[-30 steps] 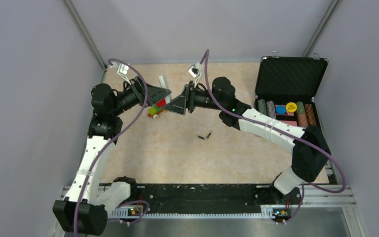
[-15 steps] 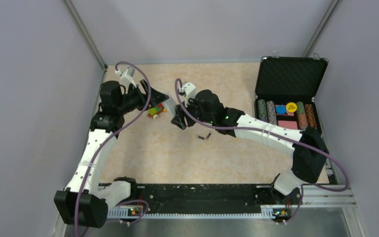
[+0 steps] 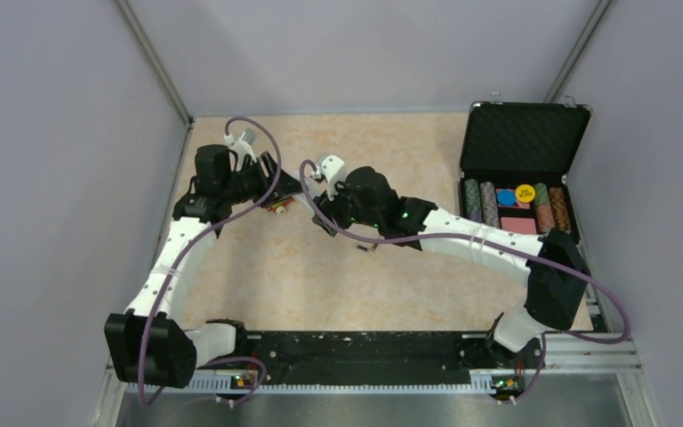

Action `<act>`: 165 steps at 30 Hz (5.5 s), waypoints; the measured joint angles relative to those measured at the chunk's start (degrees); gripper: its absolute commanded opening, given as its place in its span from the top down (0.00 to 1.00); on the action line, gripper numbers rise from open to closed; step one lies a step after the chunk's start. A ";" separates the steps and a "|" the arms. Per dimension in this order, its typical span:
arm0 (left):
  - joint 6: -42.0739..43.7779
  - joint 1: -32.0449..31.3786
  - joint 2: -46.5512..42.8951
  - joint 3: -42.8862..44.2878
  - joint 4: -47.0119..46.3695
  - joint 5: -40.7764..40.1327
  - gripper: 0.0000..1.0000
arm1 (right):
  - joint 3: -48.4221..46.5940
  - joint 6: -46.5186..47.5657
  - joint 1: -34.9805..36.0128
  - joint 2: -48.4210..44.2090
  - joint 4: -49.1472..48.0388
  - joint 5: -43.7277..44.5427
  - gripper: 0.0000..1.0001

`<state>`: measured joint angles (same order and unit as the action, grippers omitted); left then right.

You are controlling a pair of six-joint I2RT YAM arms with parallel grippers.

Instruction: Load the batteries into the remote control

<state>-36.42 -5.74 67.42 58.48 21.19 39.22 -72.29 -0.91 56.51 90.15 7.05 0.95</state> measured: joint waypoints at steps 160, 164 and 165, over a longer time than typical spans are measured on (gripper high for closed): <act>1.38 6.97 1.97 -5.68 -9.57 0.96 1.00 | 10.56 -59.19 -23.10 -2.91 -12.24 -11.26 1.00; 1.70 6.97 1.11 -6.67 -10.73 1.22 1.00 | 11.89 -51.41 -25.14 -2.73 -1.44 -2.71 1.00; 1.68 6.97 0.79 -6.88 -11.10 1.38 1.00 | 11.89 -49.68 -25.20 -2.49 0.74 -0.61 1.00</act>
<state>-34.74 1.23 68.20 51.59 10.09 40.60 -60.40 -50.59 31.31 87.66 7.79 0.34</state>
